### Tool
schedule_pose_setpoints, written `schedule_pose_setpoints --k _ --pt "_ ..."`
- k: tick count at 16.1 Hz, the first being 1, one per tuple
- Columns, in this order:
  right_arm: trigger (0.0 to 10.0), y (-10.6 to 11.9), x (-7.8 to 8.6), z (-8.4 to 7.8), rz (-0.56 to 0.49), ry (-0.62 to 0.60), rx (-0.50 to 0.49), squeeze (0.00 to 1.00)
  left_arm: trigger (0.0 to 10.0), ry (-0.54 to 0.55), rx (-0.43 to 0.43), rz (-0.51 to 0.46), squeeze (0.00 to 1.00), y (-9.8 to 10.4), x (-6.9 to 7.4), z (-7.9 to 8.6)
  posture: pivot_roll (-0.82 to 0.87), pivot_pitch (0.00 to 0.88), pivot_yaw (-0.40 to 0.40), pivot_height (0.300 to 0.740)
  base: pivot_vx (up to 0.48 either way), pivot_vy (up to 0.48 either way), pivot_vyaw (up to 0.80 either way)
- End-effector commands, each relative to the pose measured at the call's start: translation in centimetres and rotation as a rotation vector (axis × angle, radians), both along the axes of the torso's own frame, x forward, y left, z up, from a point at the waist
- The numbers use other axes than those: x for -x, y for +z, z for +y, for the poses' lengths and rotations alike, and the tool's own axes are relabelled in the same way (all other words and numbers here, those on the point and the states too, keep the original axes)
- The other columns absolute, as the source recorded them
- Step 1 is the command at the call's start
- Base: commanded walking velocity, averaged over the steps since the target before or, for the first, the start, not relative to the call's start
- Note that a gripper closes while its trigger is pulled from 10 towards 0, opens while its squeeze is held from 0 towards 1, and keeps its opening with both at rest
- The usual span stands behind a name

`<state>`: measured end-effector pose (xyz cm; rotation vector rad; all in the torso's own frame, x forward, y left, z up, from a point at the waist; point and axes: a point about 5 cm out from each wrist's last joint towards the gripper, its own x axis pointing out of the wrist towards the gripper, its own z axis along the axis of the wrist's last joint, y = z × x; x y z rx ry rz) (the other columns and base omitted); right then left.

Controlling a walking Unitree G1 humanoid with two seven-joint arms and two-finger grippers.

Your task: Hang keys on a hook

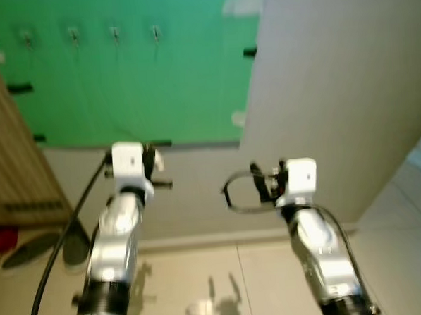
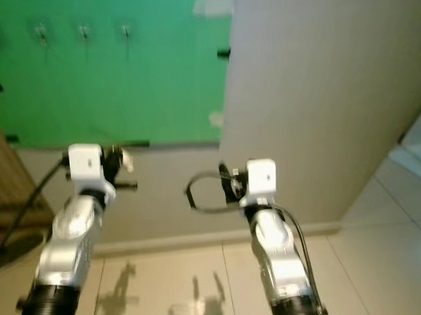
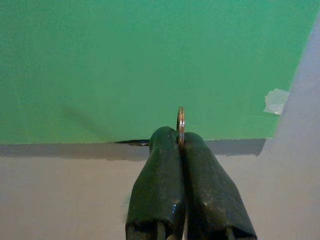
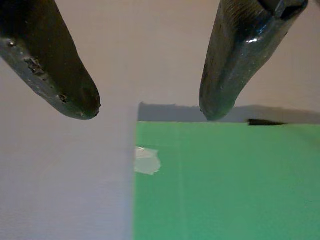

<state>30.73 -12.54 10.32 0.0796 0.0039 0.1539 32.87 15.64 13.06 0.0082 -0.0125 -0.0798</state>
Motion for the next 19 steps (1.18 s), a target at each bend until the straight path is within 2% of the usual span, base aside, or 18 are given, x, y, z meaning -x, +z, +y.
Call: schedule_pose_setpoints --k 1,3,4,7,10,12,13,15,16,17,19 --pt "10.0 0.4 -0.1 -0.7 -0.018 -0.015 0.003 0.0 10.0 -0.039 0.002 -0.028 0.0 0.8 -0.1 -1.4 -0.03 0.0 -0.025 0.74 0.454 0.0 0.0" --pt "10.0 0.3 -0.2 -0.4 -0.013 -0.005 0.012 0.0 10.0 -0.048 -0.01 -0.048 0.0 1.2 -0.3 -1.5 -0.02 0.0 -0.032 0.74 0.454 0.0 0.69" --pt "10.0 0.3 -0.2 -0.2 -0.018 -0.004 0.002 0.0 10.0 -0.043 0.01 -0.062 0.0 1.6 -0.5 -1.2 -0.02 0.0 -0.031 0.74 0.454 0.0 0.0" --pt "10.0 0.2 -0.3 -0.3 -0.01 0.003 0.018 0.0 10.0 -0.043 -0.038 -0.097 0.0 2.7 -1.4 0.3 -0.02 0.0 -0.033 0.74 0.454 0.0 0.0" --pt "10.0 0.1 -0.3 -0.4 -0.009 0.001 0.021 0.0 10.0 -0.078 -0.058 -0.105 0.0 3.1 -1.6 0.2 -0.02 0.0 -0.032 0.74 0.454 0.0 0.0" --pt "10.0 0.0 -0.2 -0.5 -0.008 -0.005 0.023 0.0 10.0 -0.154 -0.067 -0.126 0.0 3.6 -1.6 -0.4 -0.03 0.0 -0.031 0.74 0.45 0.0 0.0" --pt "10.0 -0.1 -0.1 -0.6 -0.005 -0.005 0.023 0.0 10.0 -0.271 -0.071 -0.159 0.0 5.0 -1.7 -1.5 -0.03 0.0 -0.032 0.74 0.0 0.0 0.0" --pt "10.0 -0.2 0.0 -0.6 -0.003 -0.003 0.024 0.0 10.0 -0.437 -0.008 -0.183 0.0 7.2 -1.5 -2.5 -0.02 0.0 -0.033 0.74 0.0 0.0 0.0" --pt "10.0 -0.2 0.0 -0.6 0.001 0.001 0.023 0.0 10.0 -0.56 0.029 -0.186 0.0 8.6 -1.3 -2.9 -0.02 0.0 -0.033 0.74 0.0 0.0 0.0" --pt "10.0 -0.3 0.0 -0.5 0.008 0.009 0.021 0.0 10.0 -0.697 -0.007 -0.191 0.0 9.7 -0.8 -3.1 -0.02 0.0 -0.031 0.74 0.0 0.0 0.0" --pt "10.0 -0.4 0.0 -0.3 0.01 0.018 0.021 0.0 10.0 -0.817 -0.027 -0.173 0.0 10.5 -0.8 -2.4 -0.03 0.0 -0.024 0.74 0.0 0.0 0.0"
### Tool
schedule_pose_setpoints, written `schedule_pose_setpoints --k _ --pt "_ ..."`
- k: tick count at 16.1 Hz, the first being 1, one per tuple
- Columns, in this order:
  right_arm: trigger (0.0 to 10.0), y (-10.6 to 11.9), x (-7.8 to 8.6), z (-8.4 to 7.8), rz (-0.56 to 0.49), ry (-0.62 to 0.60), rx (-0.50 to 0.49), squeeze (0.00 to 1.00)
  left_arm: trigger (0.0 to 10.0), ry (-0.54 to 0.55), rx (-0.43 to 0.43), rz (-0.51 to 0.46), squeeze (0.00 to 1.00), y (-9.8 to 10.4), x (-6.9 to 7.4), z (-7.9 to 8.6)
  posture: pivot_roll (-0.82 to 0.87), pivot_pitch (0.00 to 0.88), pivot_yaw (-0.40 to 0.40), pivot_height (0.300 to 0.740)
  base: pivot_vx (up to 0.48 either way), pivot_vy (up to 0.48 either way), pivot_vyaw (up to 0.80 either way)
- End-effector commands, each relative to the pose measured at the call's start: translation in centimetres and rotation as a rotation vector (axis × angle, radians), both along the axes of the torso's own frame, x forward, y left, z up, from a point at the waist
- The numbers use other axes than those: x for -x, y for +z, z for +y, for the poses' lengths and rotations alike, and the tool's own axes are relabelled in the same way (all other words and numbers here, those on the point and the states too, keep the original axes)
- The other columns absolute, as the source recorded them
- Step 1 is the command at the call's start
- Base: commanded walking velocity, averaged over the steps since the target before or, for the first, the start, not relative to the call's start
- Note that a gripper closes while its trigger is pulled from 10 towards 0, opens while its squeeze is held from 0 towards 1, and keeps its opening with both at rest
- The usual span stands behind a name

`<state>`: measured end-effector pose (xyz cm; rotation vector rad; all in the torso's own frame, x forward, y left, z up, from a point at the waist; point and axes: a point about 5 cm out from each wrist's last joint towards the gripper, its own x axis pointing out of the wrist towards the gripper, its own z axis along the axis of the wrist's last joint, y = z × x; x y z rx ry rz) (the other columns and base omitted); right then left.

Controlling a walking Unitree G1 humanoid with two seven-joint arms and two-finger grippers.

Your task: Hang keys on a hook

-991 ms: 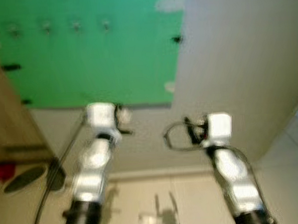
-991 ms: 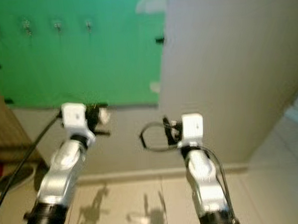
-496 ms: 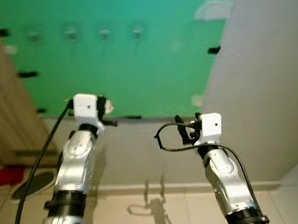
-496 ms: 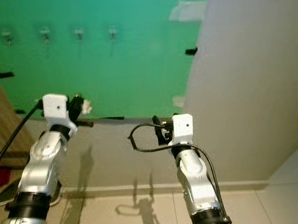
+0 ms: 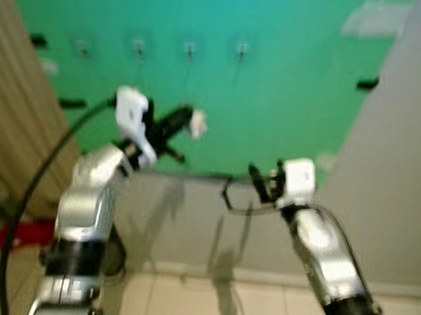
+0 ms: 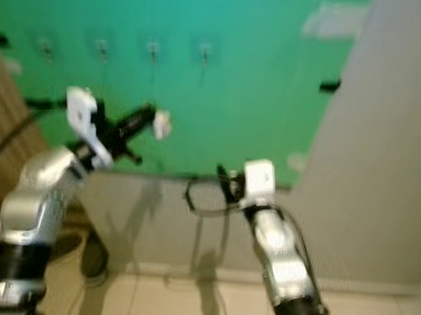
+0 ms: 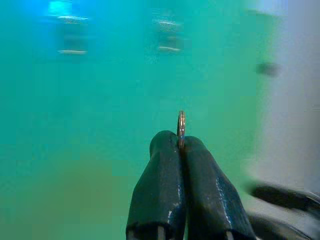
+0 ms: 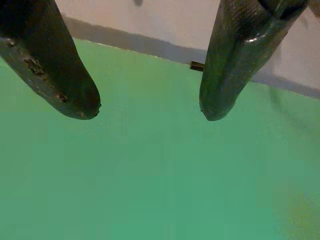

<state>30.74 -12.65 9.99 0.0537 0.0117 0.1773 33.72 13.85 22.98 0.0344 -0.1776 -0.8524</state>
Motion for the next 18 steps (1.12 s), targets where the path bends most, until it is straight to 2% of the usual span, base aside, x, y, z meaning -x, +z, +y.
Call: schedule_pose_setpoints --k 1,4,7,9,10,14,16,17,18 --pt "10.0 0.0 0.0 -0.1 0.005 -0.003 -0.006 0.0 10.0 -0.077 -0.008 0.001 0.0 0.8 0.1 -0.3 -0.04 0.0 -0.017 0.74 0.0 0.0 0.0" --pt "10.0 -0.1 0.2 -0.3 0.002 -0.03 -0.007 0.0 10.0 -0.062 -0.019 0.016 0.0 1.0 -0.4 0.1 -0.05 0.0 -0.005 0.74 0.0 0.0 0.0" --pt "10.0 0.0 0.3 -0.4 0.002 -0.016 -0.003 0.0 10.0 0.007 -0.018 0.028 0.0 -0.2 -0.8 -0.4 -0.06 0.0 -0.002 0.74 0.0 0.0 0.0" --pt "10.0 -0.1 0.2 -0.5 0.003 -0.027 -0.005 0.0 10.0 0.099 -0.025 0.029 0.0 -0.9 -1.4 -0.9 -0.05 0.0 -0.003 0.74 0.133 -0.154 0.76" --pt "10.0 0.0 0.2 -0.4 -0.001 -0.021 0.002 0.0 10.0 0.098 -0.039 0.029 0.0 -1.5 -1.1 -1.6 -0.06 0.0 -0.005 0.74 0.262 -0.401 0.75" --pt "10.0 0.0 0.3 -0.4 -0.001 -0.007 0.013 0.0 10.0 0.018 -0.007 0.036 0.0 -2.6 0.6 -4.2 -0.05 0.0 -0.012 0.74 0.259 -0.401 0.75" --pt "10.0 -0.1 0.3 -0.5 0.0 -0.011 0.008 0.0 10.0 -0.086 -0.004 0.032 0.0 -2.6 2.0 -5.6 -0.05 0.0 -0.014 0.74 0.268 -0.394 0.67" --pt "10.0 -0.2 0.4 -0.6 0.01 -0.009 0.006 0.0 10.0 -0.175 0.045 0.047 0.0 -1.3 2.7 -5.8 -0.06 0.0 -0.015 0.74 0.311 -0.364 0.0" --pt "10.0 -0.4 0.4 -0.6 0.016 -0.002 0.009 0.0 10.0 -0.244 0.056 0.043 0.0 -0.1 3.1 -5.7 -0.05 0.0 -0.016 0.74 0.0 0.0 0.0"
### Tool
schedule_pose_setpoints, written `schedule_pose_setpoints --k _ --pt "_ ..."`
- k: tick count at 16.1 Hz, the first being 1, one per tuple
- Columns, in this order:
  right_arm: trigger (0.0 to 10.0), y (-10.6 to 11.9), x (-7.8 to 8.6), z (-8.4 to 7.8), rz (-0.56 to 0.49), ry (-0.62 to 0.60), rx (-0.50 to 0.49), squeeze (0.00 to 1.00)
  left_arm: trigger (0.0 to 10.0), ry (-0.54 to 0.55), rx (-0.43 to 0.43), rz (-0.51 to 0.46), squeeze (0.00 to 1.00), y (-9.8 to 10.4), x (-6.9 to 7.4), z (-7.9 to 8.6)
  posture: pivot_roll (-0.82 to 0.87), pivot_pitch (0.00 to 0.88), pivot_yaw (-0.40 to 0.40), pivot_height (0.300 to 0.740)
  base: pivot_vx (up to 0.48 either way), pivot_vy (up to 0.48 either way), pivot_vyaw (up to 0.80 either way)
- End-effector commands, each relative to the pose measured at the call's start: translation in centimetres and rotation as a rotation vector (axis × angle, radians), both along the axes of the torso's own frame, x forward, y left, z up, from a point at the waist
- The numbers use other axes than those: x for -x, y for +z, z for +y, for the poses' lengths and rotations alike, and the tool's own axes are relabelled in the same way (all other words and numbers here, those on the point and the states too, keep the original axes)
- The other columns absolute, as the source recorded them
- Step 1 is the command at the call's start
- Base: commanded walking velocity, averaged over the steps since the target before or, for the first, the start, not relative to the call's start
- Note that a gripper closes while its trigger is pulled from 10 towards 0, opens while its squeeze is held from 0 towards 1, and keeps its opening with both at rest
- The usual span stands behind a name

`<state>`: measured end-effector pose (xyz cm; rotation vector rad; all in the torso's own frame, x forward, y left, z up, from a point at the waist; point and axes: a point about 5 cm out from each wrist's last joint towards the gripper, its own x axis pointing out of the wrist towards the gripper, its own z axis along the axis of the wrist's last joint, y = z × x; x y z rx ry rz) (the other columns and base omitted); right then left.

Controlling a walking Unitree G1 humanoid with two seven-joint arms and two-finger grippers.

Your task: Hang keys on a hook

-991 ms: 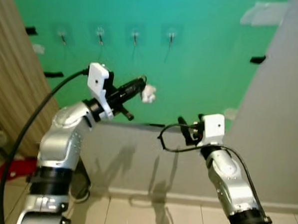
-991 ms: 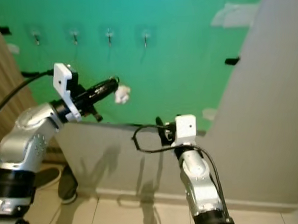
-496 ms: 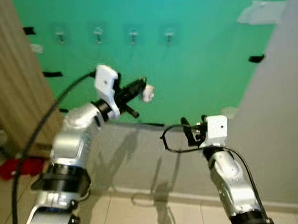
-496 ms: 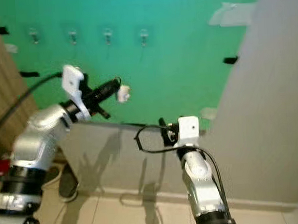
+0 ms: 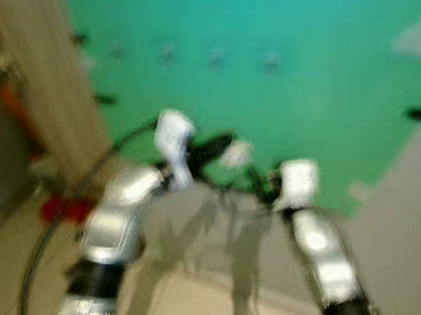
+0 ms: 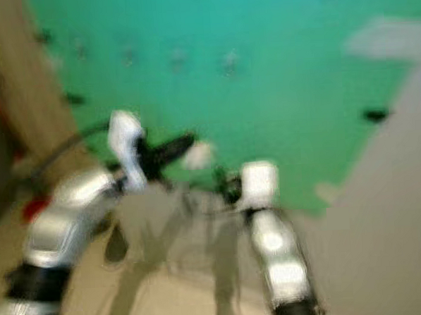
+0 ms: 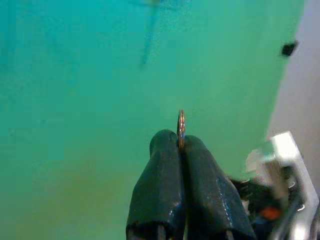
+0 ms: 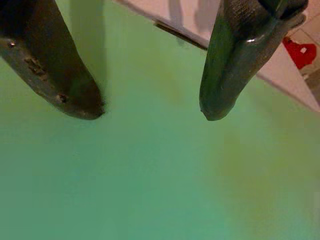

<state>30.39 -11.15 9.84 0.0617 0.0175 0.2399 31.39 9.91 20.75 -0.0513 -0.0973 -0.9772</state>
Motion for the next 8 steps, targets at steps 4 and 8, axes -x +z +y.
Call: schedule_pose_setpoints --k 4,8 --pt "10.0 -0.5 0.3 -1.8 0.023 -0.044 0.019 0.0 10.0 -0.318 -0.005 -0.142 0.0 5.1 2.3 -0.8 -0.06 0.0 -0.016 0.74 0.0 0.0 0.0" --pt "10.0 -0.5 0.2 -1.7 0.025 -0.029 0.017 0.0 10.0 -0.158 0.079 -0.092 0.0 6.2 -1.6 0.6 -0.06 0.0 -0.016 0.74 0.0 0.0 0.0"
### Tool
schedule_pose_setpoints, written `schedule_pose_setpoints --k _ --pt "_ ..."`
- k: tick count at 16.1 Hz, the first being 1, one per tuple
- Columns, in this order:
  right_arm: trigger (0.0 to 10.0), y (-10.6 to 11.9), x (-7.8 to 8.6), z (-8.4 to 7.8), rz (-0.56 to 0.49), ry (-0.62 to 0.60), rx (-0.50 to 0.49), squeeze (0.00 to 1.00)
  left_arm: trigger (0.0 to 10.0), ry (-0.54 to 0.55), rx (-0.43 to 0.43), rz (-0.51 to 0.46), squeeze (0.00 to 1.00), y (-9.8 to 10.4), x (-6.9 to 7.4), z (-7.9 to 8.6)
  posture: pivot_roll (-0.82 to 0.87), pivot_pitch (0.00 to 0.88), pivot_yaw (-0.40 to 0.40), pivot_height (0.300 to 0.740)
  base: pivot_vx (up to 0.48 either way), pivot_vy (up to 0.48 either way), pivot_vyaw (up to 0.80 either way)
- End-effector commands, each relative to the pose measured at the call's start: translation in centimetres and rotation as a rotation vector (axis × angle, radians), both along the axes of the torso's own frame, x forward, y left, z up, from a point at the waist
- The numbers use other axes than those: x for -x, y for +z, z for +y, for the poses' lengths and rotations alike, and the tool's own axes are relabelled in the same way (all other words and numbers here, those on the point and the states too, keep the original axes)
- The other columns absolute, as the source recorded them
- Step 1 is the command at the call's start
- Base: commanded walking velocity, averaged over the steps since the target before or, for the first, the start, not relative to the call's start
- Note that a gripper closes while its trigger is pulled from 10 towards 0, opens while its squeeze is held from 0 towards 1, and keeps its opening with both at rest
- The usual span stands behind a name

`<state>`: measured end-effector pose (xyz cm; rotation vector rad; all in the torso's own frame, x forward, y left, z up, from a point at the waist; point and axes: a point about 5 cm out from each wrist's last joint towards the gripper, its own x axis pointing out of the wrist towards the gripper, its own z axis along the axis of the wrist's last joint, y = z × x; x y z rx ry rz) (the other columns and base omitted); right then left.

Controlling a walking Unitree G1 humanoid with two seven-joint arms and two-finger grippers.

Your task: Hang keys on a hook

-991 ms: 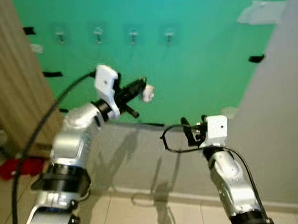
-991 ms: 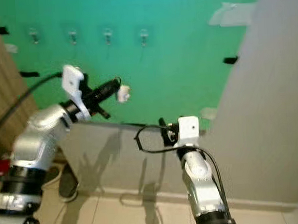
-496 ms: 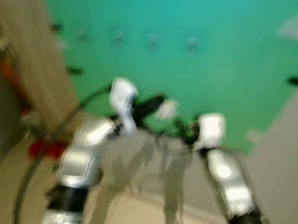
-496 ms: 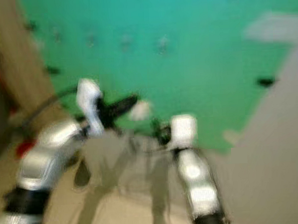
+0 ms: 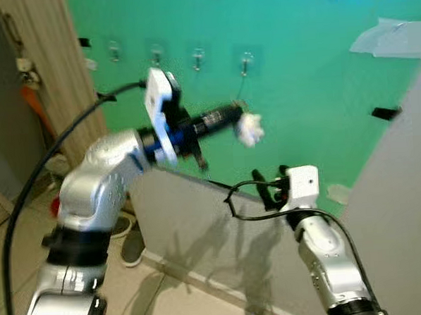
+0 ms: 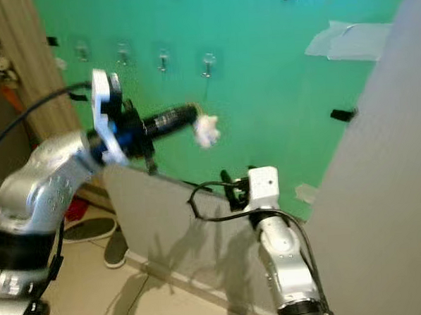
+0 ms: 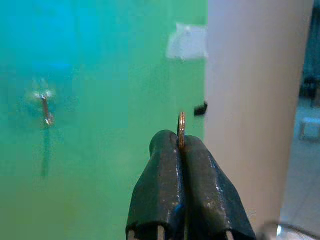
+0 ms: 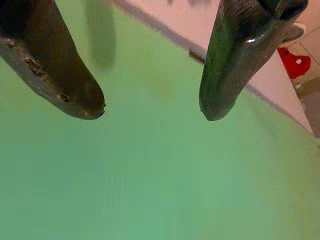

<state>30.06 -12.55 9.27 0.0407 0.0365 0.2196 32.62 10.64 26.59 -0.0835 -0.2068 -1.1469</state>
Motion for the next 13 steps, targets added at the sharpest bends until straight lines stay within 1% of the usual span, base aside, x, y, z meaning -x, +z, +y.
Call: schedule_pose_setpoints --k 1,2,3,4,5,6,8,10,12,13 --pt "10.0 0.1 -0.2 -0.3 0.009 -0.008 -0.005 0.0 10.0 0.042 0.065 0.038 0.0 0.4 -1.4 0.1 -0.06 0.0 -0.018 0.74 0.0 0.0 0.0" --pt "10.0 0.1 -0.2 -0.3 0.01 -0.008 -0.004 0.0 10.0 0.045 0.087 0.056 0.0 0.4 -1.8 0.1 -0.06 0.0 -0.019 0.74 0.0 0.0 0.0" --pt "10.0 0.1 -0.3 -0.3 0.009 -0.006 -0.001 0.0 10.0 0.092 0.091 0.071 0.0 0.1 -2.9 0.0 -0.07 0.0 -0.016 0.74 0.0 0.0 0.0" --pt "10.0 0.2 -0.3 -0.3 0.005 -0.004 0.002 0.0 10.0 0.158 0.103 0.088 0.0 -0.3 -4.0 0.1 -0.07 0.0 -0.016 0.74 0.0 0.0 0.0" --pt "10.0 0.2 -0.3 -0.3 0.004 -0.005 0.002 0.0 10.0 0.212 0.109 0.095 0.0 -0.5 -4.8 0.4 -0.07 0.0 -0.017 0.74 0.0 0.0 0.0" --pt "10.0 0.1 -0.2 -0.4 0.005 -0.006 0.002 0.0 10.0 0.301 0.132 0.106 0.0 -0.5 -5.9 0.7 -0.08 0.0 -0.02 0.74 0.0 0.0 0.0" --pt "10.0 0.0 0.0 -0.3 0.006 0.003 0.007 0.0 10.0 0.333 0.159 0.111 0.0 -0.3 -6.7 0.7 -0.08 0.0 -0.018 0.74 0.0 0.0 0.0" --pt "10.0 -0.1 0.3 -0.2 0.007 0.006 0.01 0.0 10.0 0.33 0.164 0.098 0.0 0.0 -7.2 0.6 -0.09 0.0 -0.016 0.74 0.0 0.0 0.0" --pt "10.0 -0.1 0.4 -0.2 0.003 0.005 0.012 0.0 10.0 0.331 0.08 0.035 0.0 0.0 -7.4 0.3 -0.11 0.0 0.001 0.74 0.0 0.0 0.0" --pt "10.0 0.0 0.5 -0.2 -0.002 0.003 0.012 0.0 10.0 0.349 0.008 -0.008 0.0 -0.3 -7.3 0.3 -0.11 0.0 0.004 0.74 0.0 0.0 0.0"
